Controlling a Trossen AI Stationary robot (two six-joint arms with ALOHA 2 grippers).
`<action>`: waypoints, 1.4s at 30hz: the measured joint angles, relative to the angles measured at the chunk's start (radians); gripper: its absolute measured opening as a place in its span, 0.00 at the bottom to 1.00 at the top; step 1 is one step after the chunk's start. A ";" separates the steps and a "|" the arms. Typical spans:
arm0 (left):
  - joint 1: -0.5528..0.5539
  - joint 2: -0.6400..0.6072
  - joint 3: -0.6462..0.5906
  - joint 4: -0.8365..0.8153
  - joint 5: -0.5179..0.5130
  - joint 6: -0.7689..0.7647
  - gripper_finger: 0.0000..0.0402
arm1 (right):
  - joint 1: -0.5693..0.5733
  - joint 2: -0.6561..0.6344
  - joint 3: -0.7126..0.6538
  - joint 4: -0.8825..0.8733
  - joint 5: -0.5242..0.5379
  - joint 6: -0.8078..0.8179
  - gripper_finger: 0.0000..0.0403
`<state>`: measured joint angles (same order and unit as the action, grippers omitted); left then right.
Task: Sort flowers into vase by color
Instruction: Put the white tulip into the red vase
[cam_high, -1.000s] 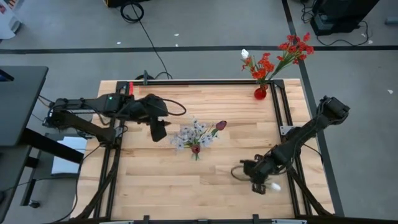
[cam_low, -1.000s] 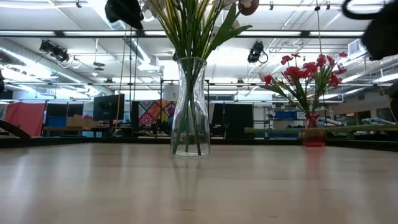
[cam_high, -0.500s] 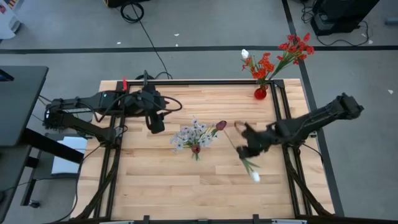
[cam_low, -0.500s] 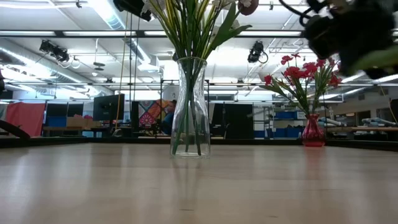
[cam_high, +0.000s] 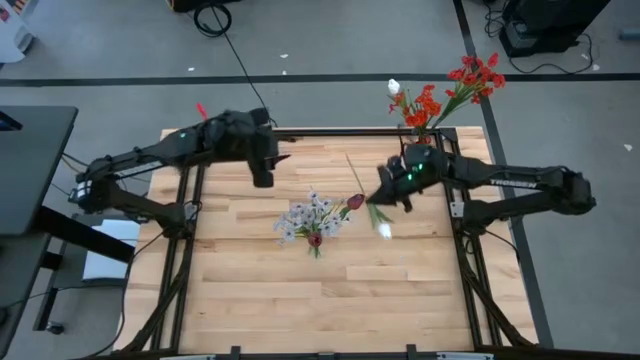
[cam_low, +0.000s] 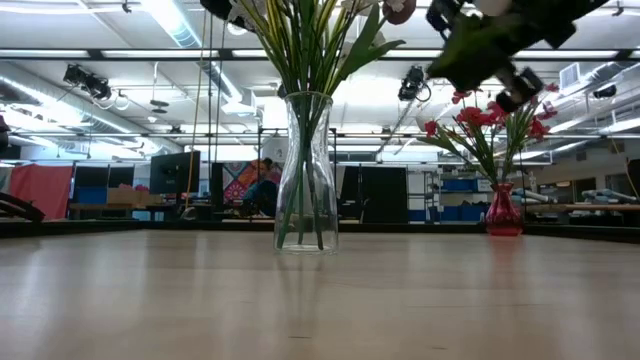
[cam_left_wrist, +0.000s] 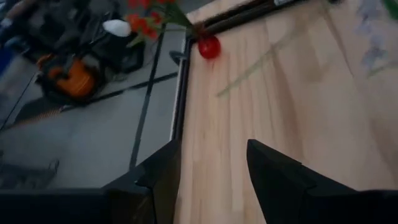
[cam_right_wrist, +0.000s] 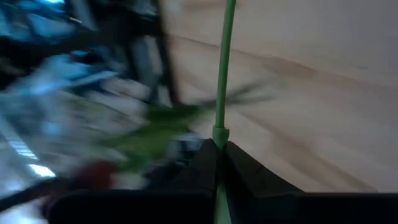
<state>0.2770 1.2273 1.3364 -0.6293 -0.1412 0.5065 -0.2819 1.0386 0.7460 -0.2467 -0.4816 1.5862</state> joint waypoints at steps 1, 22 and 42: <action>0.018 0.018 -0.001 0.012 0.029 0.035 0.47 | -0.025 0.007 0.000 0.052 -0.014 0.022 0.06; 0.113 0.214 -0.001 0.535 0.231 0.496 0.47 | -0.187 0.206 0.002 0.886 -0.008 0.308 0.06; 0.086 0.276 -0.001 0.656 0.143 0.537 0.25 | -0.174 0.433 0.237 1.027 -0.107 0.297 0.06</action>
<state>0.3634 1.5036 1.3357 0.0264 0.0021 1.0438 -0.4560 1.4719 0.9825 0.7804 -0.5882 1.8828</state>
